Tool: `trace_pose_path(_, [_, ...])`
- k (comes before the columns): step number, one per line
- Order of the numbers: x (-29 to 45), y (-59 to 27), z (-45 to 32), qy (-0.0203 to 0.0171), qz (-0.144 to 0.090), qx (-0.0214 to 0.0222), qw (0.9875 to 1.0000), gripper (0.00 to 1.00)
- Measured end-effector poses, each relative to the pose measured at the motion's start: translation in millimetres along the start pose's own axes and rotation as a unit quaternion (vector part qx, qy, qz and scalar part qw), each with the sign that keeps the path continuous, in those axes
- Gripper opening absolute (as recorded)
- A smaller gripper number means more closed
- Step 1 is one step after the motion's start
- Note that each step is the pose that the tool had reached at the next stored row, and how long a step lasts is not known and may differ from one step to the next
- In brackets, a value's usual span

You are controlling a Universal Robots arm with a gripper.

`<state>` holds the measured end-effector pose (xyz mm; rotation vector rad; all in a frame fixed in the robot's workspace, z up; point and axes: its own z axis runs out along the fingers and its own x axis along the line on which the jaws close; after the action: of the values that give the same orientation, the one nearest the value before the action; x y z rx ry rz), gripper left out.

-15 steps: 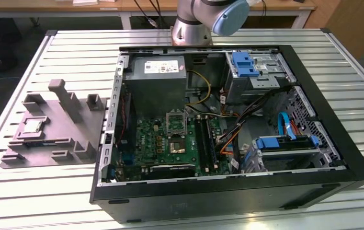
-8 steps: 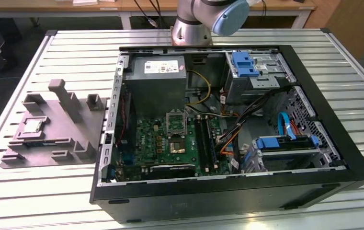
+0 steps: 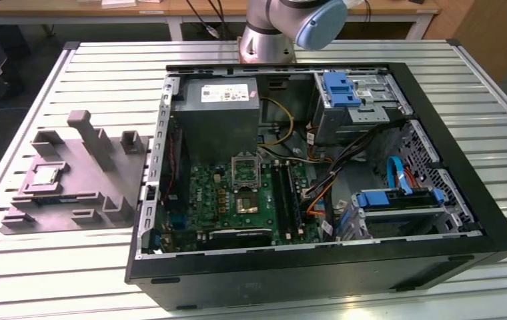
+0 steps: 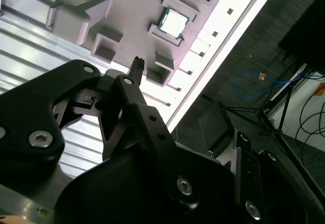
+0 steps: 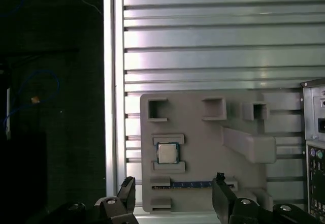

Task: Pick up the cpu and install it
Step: 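Pick up the cpu and move it towards the insertion slot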

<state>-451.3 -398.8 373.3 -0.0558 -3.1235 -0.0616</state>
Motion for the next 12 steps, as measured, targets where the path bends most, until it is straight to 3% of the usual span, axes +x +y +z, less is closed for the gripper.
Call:
trace_pose_path(7, [2.1,-0.2,3.0,-0.0005,-0.005,-0.0001,1.0,0.71])
trace_pose_path(9, [2.3,-0.2,3.8,-0.0007,-0.006,-0.0027,1.0,0.71])
trace_pose_path(12, [2.3,-0.2,4.3,-0.0007,-0.007,-0.0029,1.0,0.71])
